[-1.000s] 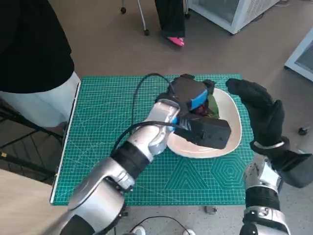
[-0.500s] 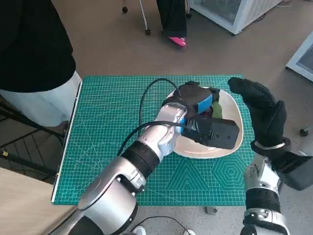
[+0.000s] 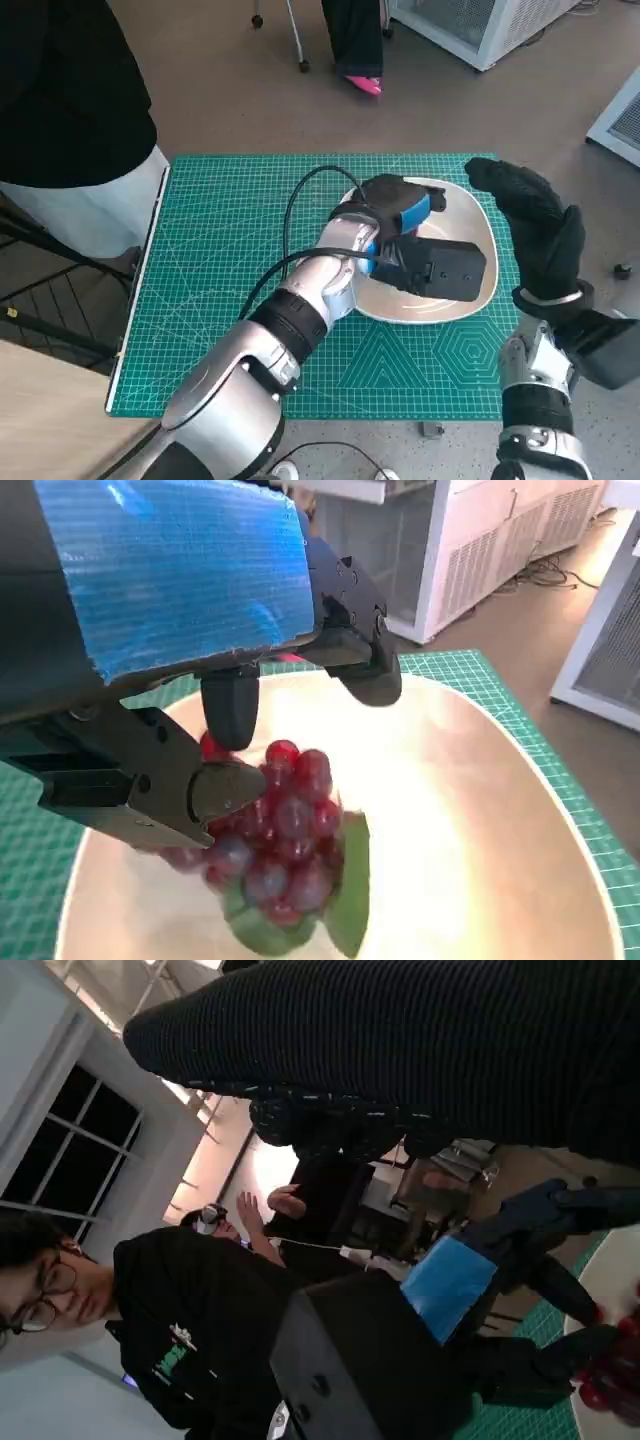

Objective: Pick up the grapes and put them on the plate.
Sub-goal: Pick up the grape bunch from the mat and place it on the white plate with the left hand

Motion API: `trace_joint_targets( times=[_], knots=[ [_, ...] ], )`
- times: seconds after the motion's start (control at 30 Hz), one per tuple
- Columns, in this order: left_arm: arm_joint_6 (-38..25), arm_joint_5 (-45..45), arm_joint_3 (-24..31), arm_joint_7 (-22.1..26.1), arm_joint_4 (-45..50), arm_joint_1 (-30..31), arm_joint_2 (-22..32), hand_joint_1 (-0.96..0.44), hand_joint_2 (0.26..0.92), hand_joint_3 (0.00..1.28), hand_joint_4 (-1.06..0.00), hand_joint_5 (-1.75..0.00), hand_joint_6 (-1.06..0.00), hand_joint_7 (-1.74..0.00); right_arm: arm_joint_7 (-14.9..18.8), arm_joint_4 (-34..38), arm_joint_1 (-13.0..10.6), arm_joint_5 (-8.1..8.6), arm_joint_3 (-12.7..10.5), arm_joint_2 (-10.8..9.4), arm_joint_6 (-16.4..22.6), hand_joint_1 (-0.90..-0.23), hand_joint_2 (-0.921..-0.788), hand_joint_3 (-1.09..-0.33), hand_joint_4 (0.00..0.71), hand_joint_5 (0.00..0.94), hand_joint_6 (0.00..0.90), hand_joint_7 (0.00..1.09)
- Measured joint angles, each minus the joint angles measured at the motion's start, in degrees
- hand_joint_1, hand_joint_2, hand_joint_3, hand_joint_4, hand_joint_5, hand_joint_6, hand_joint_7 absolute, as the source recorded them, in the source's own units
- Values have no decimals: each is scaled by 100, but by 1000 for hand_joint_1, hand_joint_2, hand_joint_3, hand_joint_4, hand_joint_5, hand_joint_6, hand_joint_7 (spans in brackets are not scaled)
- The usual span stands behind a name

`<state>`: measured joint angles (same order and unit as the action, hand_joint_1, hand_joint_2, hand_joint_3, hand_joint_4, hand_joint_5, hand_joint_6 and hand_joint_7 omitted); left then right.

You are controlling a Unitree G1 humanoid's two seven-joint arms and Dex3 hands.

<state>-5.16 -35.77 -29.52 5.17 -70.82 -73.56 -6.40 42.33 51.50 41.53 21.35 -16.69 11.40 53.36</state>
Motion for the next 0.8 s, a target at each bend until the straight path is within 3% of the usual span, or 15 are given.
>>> trace_joint_targets(
  times=[0.13, 0.27, 0.43, 0.8],
  knots=[
    [6, -11, -24, 15, -16, 0, -1, -257, 908, 202, -410, -914, -276, -588, -30, 26, 0, -30, 21, 0, 5, -459, -921, -563, 236, 1, 235, 0],
    [-1, -51, -111, 70, -54, 0, 0, -553, 918, 219, -358, -431, -284, -404, -44, 46, 1, -32, 43, 0, 5, -461, -921, -562, 237, 1, 235, 0],
    [18, -99, -209, 114, -72, 1, 15, -682, 921, 296, -335, -172, -286, -325, -44, 62, 1, -28, 70, 0, 5, -464, -921, -558, 238, 1, 235, 1],
    [362, -136, -216, -37, 253, 179, 389, -694, 921, 369, -373, -43, -310, -218, -43, 107, 7, -25, 97, -17, 3, -464, -921, -552, 240, 2, 237, 2]
  ],
)
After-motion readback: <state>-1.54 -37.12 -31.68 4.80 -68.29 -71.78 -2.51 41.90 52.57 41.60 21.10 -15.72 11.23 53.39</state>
